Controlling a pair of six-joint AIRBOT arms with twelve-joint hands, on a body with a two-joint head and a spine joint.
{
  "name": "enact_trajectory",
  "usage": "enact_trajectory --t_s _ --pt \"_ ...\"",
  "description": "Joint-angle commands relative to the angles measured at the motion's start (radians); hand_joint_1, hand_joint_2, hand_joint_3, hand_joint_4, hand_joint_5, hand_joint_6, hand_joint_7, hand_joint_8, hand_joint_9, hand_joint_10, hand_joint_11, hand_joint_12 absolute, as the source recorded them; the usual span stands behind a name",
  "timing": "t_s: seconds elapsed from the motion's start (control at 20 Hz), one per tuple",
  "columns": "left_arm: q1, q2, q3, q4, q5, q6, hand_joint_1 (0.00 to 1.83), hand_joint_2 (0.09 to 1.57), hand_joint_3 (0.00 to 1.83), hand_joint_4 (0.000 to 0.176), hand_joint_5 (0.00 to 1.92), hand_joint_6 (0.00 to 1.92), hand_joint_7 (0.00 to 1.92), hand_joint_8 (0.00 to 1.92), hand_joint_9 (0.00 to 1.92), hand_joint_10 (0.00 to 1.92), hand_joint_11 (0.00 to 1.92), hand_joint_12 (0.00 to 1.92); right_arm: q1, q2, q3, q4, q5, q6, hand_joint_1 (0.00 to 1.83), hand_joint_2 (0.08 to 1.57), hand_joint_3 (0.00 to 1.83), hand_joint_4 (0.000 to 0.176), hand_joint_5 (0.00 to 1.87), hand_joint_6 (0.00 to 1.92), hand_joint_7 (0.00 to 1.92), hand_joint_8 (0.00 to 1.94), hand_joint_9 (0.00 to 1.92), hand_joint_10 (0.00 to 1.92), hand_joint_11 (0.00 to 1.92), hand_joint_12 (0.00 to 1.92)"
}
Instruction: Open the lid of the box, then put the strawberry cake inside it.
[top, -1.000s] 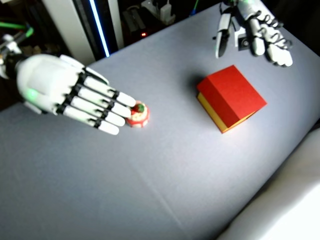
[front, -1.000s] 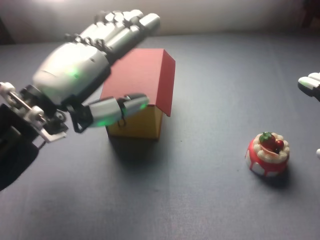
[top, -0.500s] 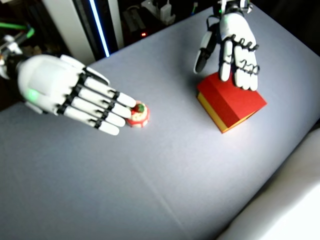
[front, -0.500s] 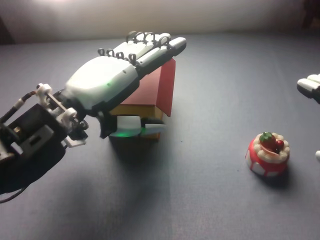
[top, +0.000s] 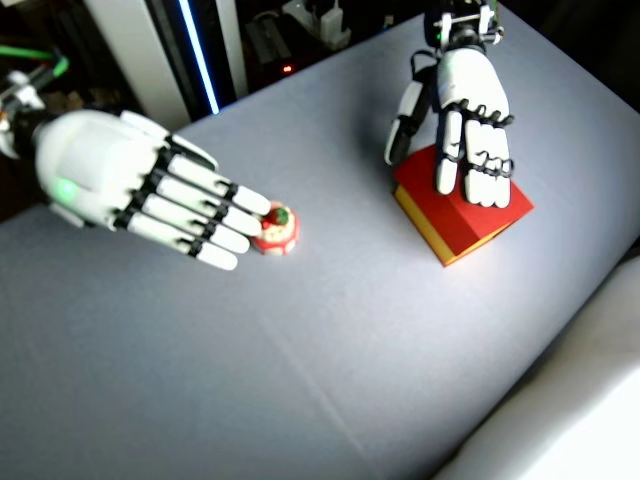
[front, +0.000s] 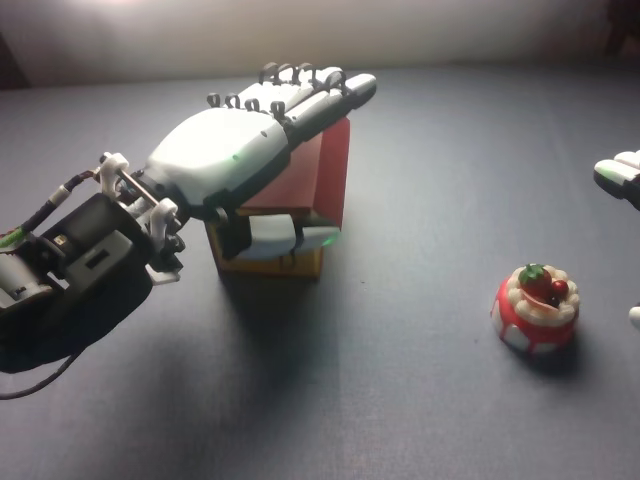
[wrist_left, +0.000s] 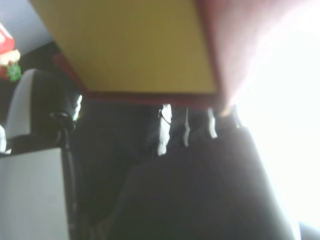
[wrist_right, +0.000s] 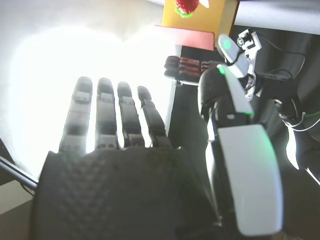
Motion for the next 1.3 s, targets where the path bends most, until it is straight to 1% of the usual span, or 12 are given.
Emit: enact_trajectory --t_s 0.0,0.05,0.2,0.45,0.5,0.7,0.75,0.9,1.0,1.1,1.2,1.25 --pt "-0.016 0.001 0.006 0.002 -0.116 0.004 0.88 1.17 0.04 0.134 0.0 0.0 0.0 0.0 0.0 0.0 0.0 0.0 0.002 0.002 0.005 0.0 0.125 0.007 0.57 1.29 0.0 0.0 0.0 0.0 0.0 0.0 0.0 0.0 0.0 0.0" --pt "-0.018 0.001 0.008 -0.003 -0.115 0.008 0.79 1.2 0.05 0.142 0.0 0.0 0.0 0.0 0.0 0.0 0.0 0.0 0.002 0.002 0.005 0.0 0.125 0.007 0.55 1.3 0.0 0.0 0.0 0.0 0.0 0.0 0.0 0.0 0.0 0.0" --pt "-0.02 0.004 0.014 -0.019 -0.118 0.008 0.71 1.26 0.05 0.108 0.0 0.0 0.0 0.0 0.0 0.0 0.0 0.0 0.001 0.002 0.006 0.001 0.125 0.008 0.5 1.31 0.0 0.0 0.0 0.0 0.0 0.0 0.0 0.0 0.0 0.0" --pt "-0.022 0.016 0.012 -0.033 -0.151 0.008 0.75 1.24 0.01 0.113 0.0 0.0 0.0 0.0 0.0 0.0 0.0 0.0 0.001 0.002 0.006 0.002 0.125 0.008 0.49 1.31 0.0 0.0 0.0 0.0 0.0 0.0 0.0 0.0 0.0 0.0" --pt "-0.022 0.019 0.01 -0.035 -0.16 0.008 0.74 1.25 0.01 0.129 0.0 0.0 0.0 0.0 0.0 0.0 0.0 0.0 0.001 0.002 0.006 0.002 0.125 0.008 0.49 1.31 0.0 0.0 0.0 0.0 0.0 0.0 0.0 0.0 0.0 0.0" --pt "-0.023 0.037 0.005 -0.063 -0.214 0.008 0.8 1.26 0.01 0.117 0.0 0.0 0.0 0.0 0.0 0.0 0.0 0.0 0.001 0.002 0.006 0.002 0.125 0.009 0.51 1.31 0.0 0.0 0.0 0.0 0.0 0.0 0.0 0.0 0.0 0.0" --pt "-0.024 0.044 0.003 -0.074 -0.234 0.008 0.81 1.26 0.01 0.081 0.0 0.0 0.0 0.0 0.0 0.0 0.0 0.0 0.0 0.002 0.006 0.002 0.125 0.009 0.5 1.31 0.0 0.0 0.0 0.0 0.0 0.0 0.0 0.0 0.0 0.0" --pt "-0.017 0.061 -0.007 -0.096 -0.285 0.008 0.69 1.25 0.0 0.038 0.0 0.0 0.0 0.0 0.0 0.0 0.0 0.0 -0.001 0.002 0.006 0.003 0.125 0.011 0.48 1.31 0.0 0.0 0.0 0.0 0.0 0.0 0.0 0.0 0.0 0.0" --pt "-0.007 0.071 -0.013 -0.118 -0.325 0.005 0.61 1.28 0.01 0.053 0.0 0.0 0.0 0.0 0.0 0.0 0.0 0.0 -0.003 0.002 0.006 0.004 0.125 0.011 0.45 1.31 0.0 0.0 0.0 0.0 0.0 0.0 0.0 0.0 0.0 0.0" --pt "0.01 0.082 -0.015 -0.15 -0.371 -0.007 0.71 1.31 0.0 0.115 0.0 0.0 0.0 0.0 0.0 0.0 0.0 0.21 -0.004 0.002 0.006 0.006 0.125 0.012 0.45 1.31 0.0 0.0 0.0 0.0 0.0 0.0 0.0 0.0 0.0 0.0" --pt "0.024 0.09 -0.014 -0.185 -0.407 -0.017 0.62 1.33 0.0 0.08 0.0 0.0 0.0 0.0 0.0 0.0 0.0 0.27 -0.005 0.002 0.006 0.007 0.125 0.012 0.44 1.31 0.0 0.0 0.0 0.0 0.0 0.0 0.0 0.0 0.0 0.0" --pt "0.029 0.094 -0.014 -0.208 -0.425 -0.017 0.56 1.34 0.0 0.09 0.0 0.0 0.0 0.0 0.0 0.0 0.0 0.05 -0.006 0.002 0.006 0.007 0.125 0.013 0.43 1.3 0.0 0.0 0.0 0.0 0.0 0.0 0.0 0.0 0.0 0.0"
